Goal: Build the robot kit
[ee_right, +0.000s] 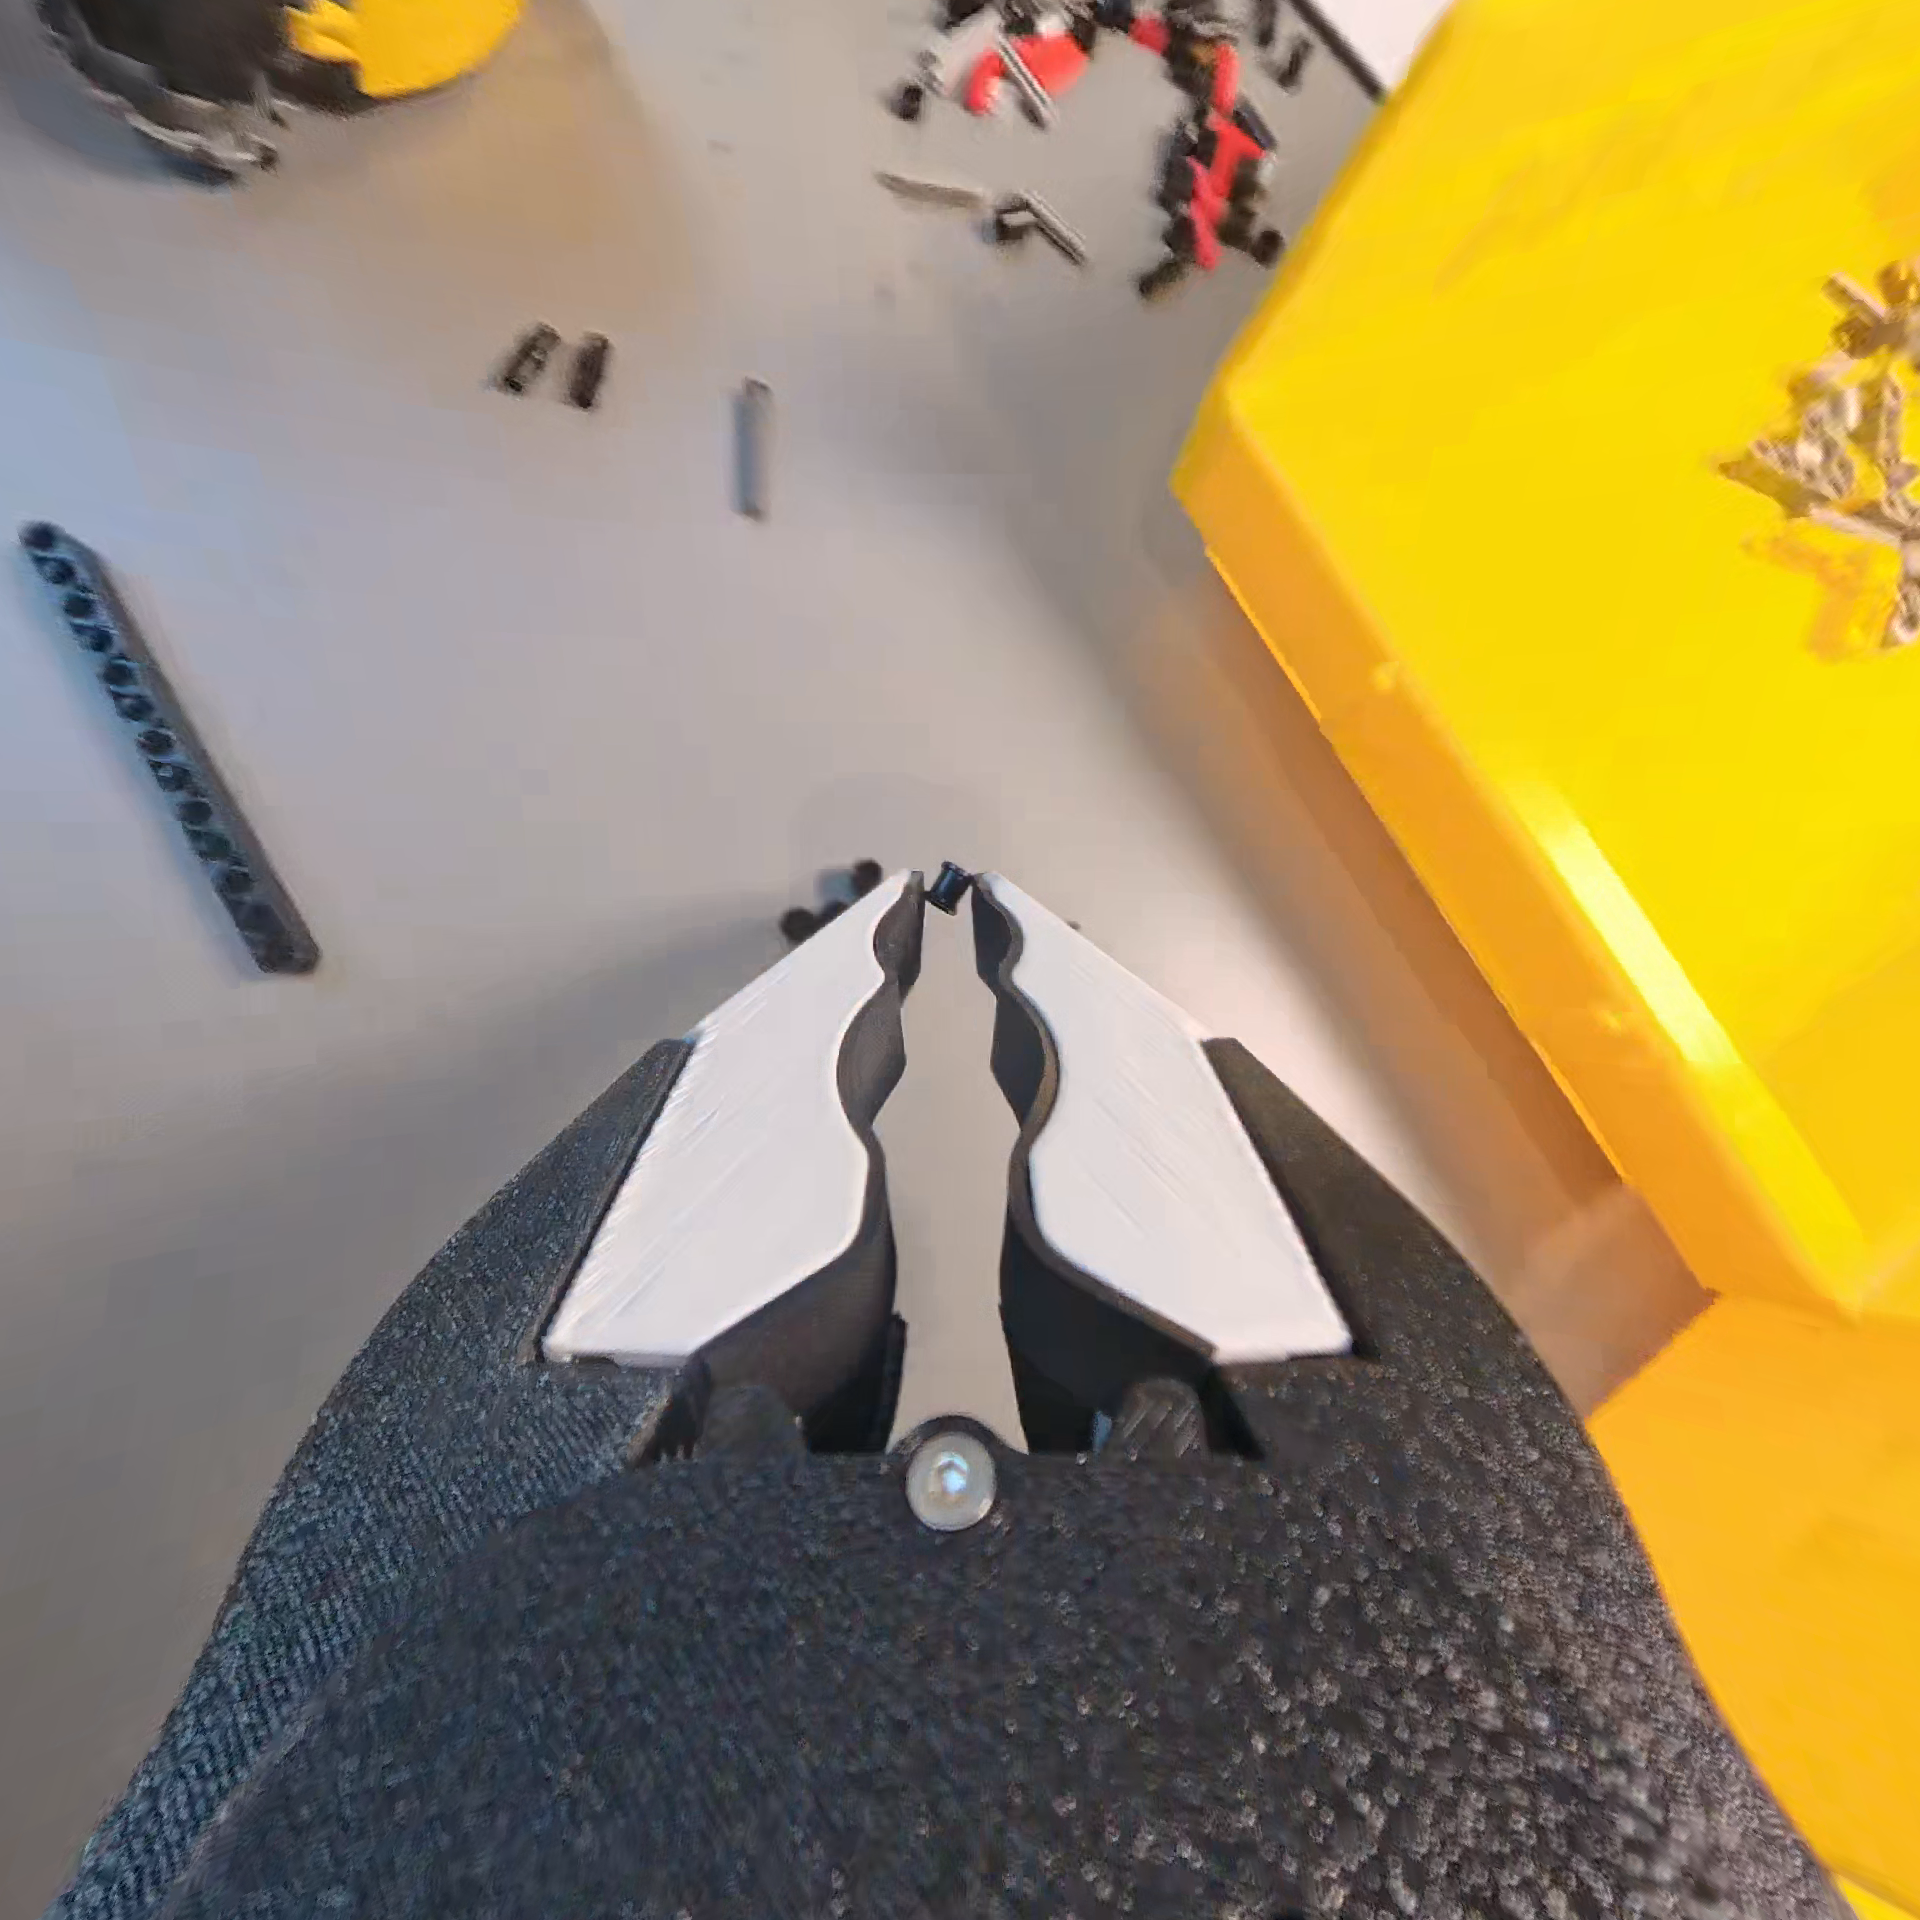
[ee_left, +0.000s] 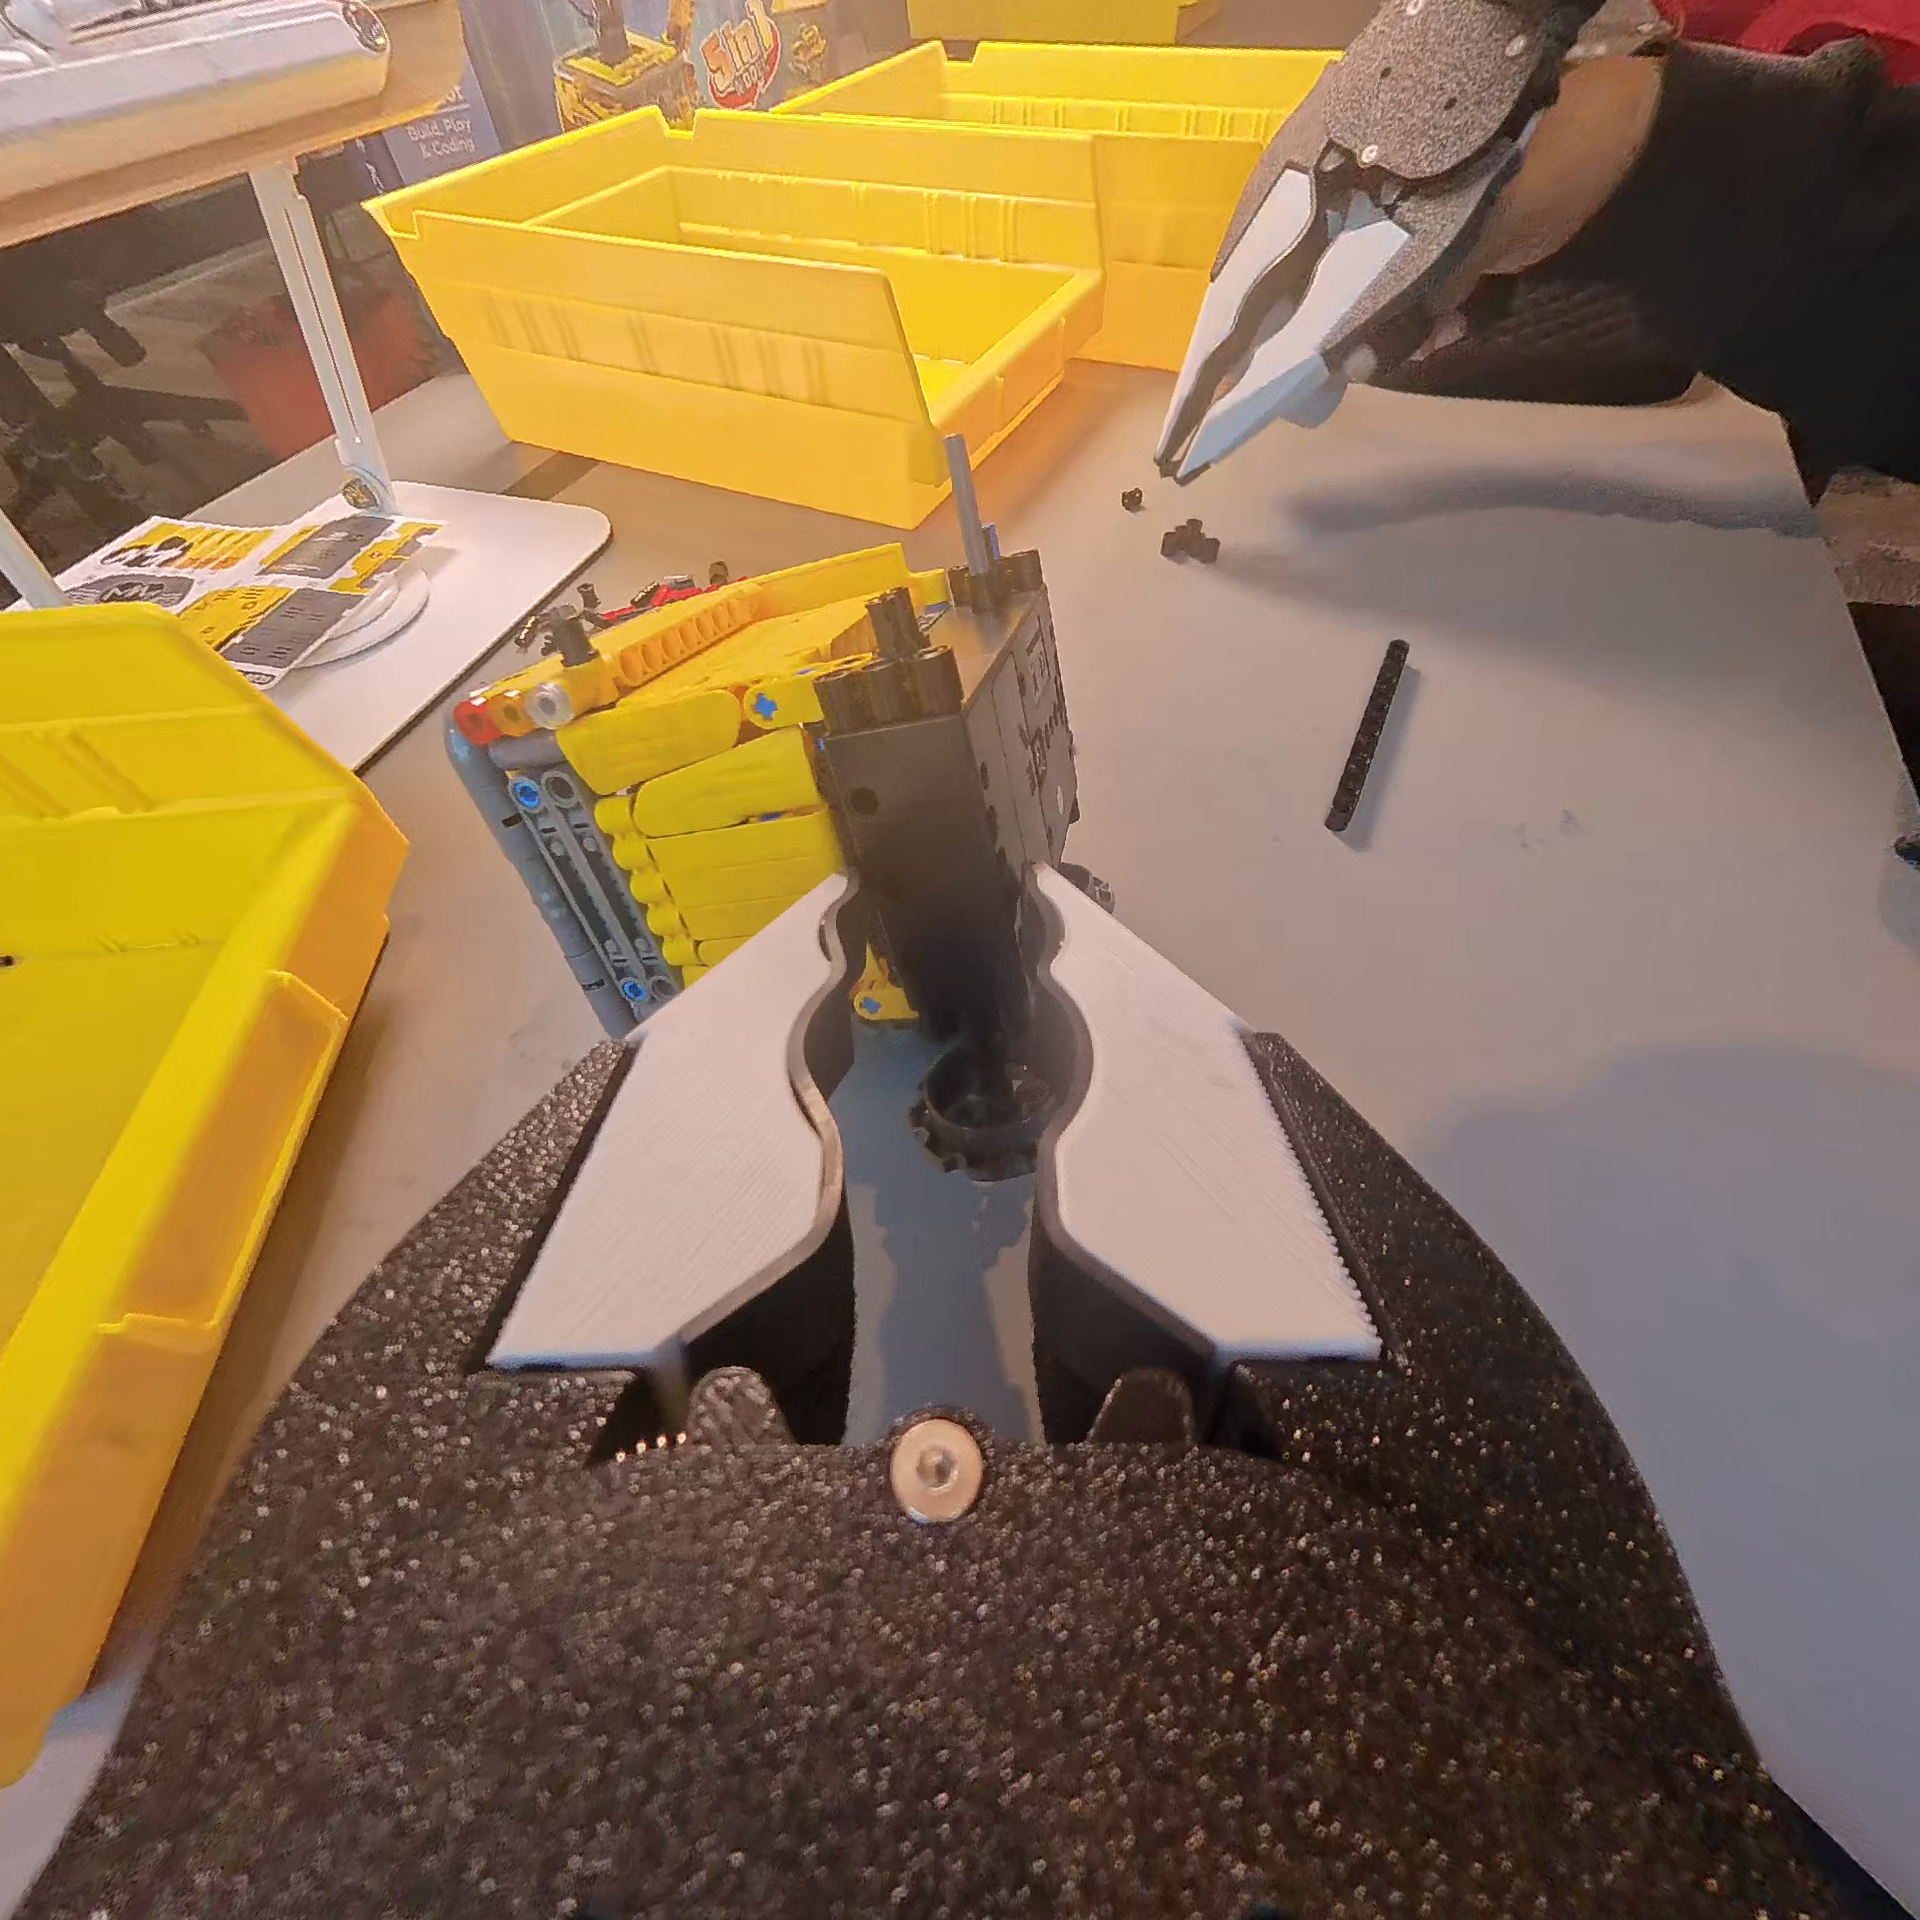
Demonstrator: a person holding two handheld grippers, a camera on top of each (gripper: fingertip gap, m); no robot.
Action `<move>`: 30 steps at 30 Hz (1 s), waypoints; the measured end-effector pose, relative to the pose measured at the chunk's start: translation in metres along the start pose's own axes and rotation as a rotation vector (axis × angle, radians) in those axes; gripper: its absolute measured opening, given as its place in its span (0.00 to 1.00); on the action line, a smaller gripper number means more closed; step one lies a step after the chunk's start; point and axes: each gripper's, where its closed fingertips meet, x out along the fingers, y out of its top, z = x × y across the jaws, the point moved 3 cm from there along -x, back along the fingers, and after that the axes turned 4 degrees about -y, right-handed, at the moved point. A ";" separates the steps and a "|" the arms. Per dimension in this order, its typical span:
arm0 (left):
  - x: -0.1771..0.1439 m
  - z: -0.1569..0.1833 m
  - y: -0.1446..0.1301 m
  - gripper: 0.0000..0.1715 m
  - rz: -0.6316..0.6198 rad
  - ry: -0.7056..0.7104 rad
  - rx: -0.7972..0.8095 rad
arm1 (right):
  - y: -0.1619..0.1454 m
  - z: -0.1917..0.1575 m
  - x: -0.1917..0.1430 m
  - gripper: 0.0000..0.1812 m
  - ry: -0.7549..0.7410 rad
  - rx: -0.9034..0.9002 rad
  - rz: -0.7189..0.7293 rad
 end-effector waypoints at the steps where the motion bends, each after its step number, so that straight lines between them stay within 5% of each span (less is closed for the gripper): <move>1: 0.000 0.000 0.000 0.16 0.000 0.000 0.000 | -0.006 0.005 -0.001 0.05 -0.006 0.018 -0.009; 11: 0.000 0.000 0.000 0.16 0.011 -0.006 -0.004 | -0.029 0.013 0.010 0.07 -0.002 0.072 -0.068; 15: 0.000 0.000 0.000 0.16 0.013 -0.009 -0.005 | 0.009 0.003 0.005 0.10 0.039 0.050 0.048; 21: 0.000 0.000 0.000 0.16 0.009 -0.006 0.000 | 0.071 -0.070 0.041 0.10 0.227 -0.077 0.102; 25: -0.001 0.000 0.000 0.16 0.008 -0.010 0.000 | 0.083 -0.095 0.074 0.20 0.208 -0.067 0.039; 30: 0.000 0.001 0.000 0.16 0.006 -0.012 0.001 | 0.083 -0.091 0.086 0.14 0.170 -0.020 0.022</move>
